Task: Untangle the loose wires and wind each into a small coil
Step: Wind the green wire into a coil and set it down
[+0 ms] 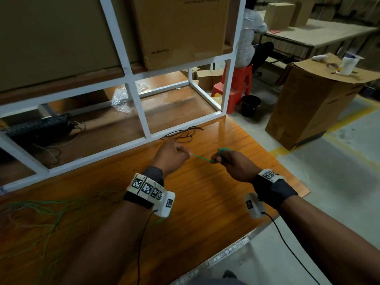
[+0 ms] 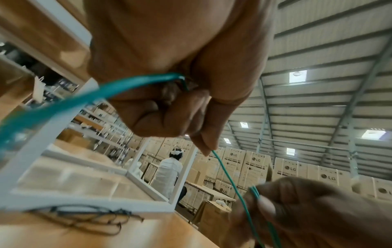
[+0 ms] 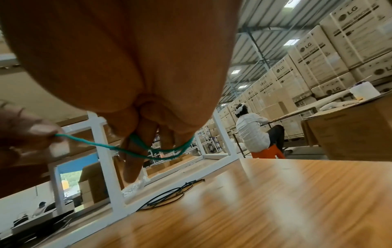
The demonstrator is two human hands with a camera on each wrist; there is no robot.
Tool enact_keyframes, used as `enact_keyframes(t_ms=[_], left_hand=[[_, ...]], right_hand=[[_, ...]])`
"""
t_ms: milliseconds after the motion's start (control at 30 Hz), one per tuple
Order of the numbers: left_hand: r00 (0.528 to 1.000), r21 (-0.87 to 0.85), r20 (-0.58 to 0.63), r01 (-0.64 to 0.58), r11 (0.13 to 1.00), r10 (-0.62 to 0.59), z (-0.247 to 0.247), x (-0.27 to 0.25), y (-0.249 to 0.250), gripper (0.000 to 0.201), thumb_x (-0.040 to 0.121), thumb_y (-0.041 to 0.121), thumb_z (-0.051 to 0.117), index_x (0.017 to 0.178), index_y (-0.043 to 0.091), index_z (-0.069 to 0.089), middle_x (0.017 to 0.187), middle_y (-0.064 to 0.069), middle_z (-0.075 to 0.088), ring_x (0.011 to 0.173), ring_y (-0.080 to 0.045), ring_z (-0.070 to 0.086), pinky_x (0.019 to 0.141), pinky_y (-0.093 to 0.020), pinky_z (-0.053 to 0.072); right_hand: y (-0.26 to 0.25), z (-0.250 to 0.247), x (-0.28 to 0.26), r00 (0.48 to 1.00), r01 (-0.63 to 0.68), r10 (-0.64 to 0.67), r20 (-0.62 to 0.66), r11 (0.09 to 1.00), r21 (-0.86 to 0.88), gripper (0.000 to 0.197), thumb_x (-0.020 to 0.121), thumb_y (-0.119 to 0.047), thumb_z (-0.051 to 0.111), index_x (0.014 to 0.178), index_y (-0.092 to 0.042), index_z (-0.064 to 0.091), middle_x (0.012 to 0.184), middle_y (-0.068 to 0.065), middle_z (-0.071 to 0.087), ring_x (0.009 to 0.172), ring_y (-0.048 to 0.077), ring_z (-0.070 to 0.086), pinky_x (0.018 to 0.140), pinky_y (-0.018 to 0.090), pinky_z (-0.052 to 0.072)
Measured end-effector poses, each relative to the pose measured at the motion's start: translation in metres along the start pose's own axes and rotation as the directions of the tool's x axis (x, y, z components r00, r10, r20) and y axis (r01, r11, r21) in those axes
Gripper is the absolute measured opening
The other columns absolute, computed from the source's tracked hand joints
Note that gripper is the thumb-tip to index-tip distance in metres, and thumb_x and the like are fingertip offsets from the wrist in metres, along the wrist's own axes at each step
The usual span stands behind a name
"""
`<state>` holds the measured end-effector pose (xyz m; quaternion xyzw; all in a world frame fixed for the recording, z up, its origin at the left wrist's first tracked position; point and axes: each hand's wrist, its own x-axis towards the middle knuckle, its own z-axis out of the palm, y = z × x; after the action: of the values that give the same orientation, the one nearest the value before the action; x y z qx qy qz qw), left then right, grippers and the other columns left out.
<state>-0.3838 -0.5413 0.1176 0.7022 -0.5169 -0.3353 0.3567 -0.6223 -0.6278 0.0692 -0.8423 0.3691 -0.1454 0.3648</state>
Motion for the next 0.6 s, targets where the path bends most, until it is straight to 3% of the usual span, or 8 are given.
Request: enact_keyframes(t_ms=[67,133,200,300,467,533,600], left_hand=[[0.995,0.107,-0.017,-0.095,0.990,0.097,-0.012,0.003,0.008,0.013,0.087,0.028,0.076,0.074,0.027,0.075,0.097,0.006,0.074,0.096,-0.012,0.065,0.085,-0.030,0.051],[0.981,0.158,-0.040,-0.182,0.971,0.190,-0.020,0.007,0.020,0.013,0.087,0.031,0.076,0.074,0.030,0.074,0.092,0.009,0.073,0.092,-0.011,0.065,0.080,-0.027,0.049],[0.960,0.143,-0.058,-0.264,0.954,0.275,-0.026,0.010,0.035,0.009,0.087,0.029,0.076,0.080,0.024,0.078,0.085,0.009,0.073,0.084,-0.008,0.066,0.072,-0.024,0.049],[0.939,0.124,-0.058,-0.330,0.936,0.339,-0.032,0.020,0.052,0.006,0.087,0.027,0.075,0.085,0.022,0.079,0.083,0.006,0.075,0.081,-0.008,0.068,0.070,-0.023,0.051],[0.940,0.144,0.020,-0.341,0.929,0.341,-0.027,0.041,0.059,0.005,0.086,0.027,0.077,0.086,0.022,0.078,0.087,0.005,0.075,0.085,-0.013,0.068,0.078,-0.029,0.053],[0.941,0.084,0.031,-0.338,0.937,0.337,-0.023,0.045,0.058,0.012,0.086,0.026,0.079,0.087,0.015,0.080,0.080,0.006,0.074,0.073,-0.006,0.065,0.070,-0.025,0.052],[0.961,0.018,-0.011,-0.275,0.961,0.275,-0.017,0.045,0.056,0.019,0.087,0.032,0.077,0.085,0.014,0.080,0.062,0.012,0.066,0.053,0.000,0.053,0.052,-0.020,0.045]], right_hand=[[-0.006,0.004,-0.003,0.994,0.011,-0.011,0.111,1.000,0.000,0.025,0.110,-0.019,0.046,0.117,-0.015,0.069,0.121,-0.004,0.071,0.110,0.008,0.063,0.097,0.033,0.050],[-0.014,0.006,-0.003,0.980,-0.031,0.007,0.199,0.993,0.116,0.024,0.109,-0.018,0.048,0.123,-0.014,0.068,0.120,-0.001,0.073,0.109,0.013,0.067,0.098,0.035,0.054],[-0.024,0.008,-0.006,0.962,-0.092,-0.013,0.272,0.924,0.370,0.025,0.107,-0.009,0.051,0.128,-0.005,0.065,0.120,0.009,0.075,0.109,0.020,0.070,0.096,0.033,0.056],[-0.040,0.011,-0.013,0.941,-0.140,-0.111,0.320,0.733,0.666,0.029,0.103,-0.002,0.054,0.131,0.002,0.060,0.124,0.016,0.073,0.113,0.028,0.070,0.092,0.033,0.058],[-0.060,0.013,-0.020,0.916,-0.251,-0.204,0.345,0.380,0.891,0.029,0.100,0.002,0.050,0.123,-0.001,0.068,0.125,0.022,0.070,0.109,0.026,0.073,0.090,0.032,0.060],[-0.067,0.012,-0.020,0.915,-0.275,-0.223,0.336,0.267,0.924,0.029,0.096,-0.002,0.057,0.120,-0.004,0.073,0.124,0.020,0.071,0.108,0.025,0.073,0.088,0.031,0.061],[-0.069,0.012,-0.018,0.926,-0.257,-0.242,0.290,0.158,0.953,0.032,0.087,-0.007,0.076,0.119,-0.005,0.075,0.122,0.018,0.073,0.106,0.023,0.075,0.086,0.031,0.061]])
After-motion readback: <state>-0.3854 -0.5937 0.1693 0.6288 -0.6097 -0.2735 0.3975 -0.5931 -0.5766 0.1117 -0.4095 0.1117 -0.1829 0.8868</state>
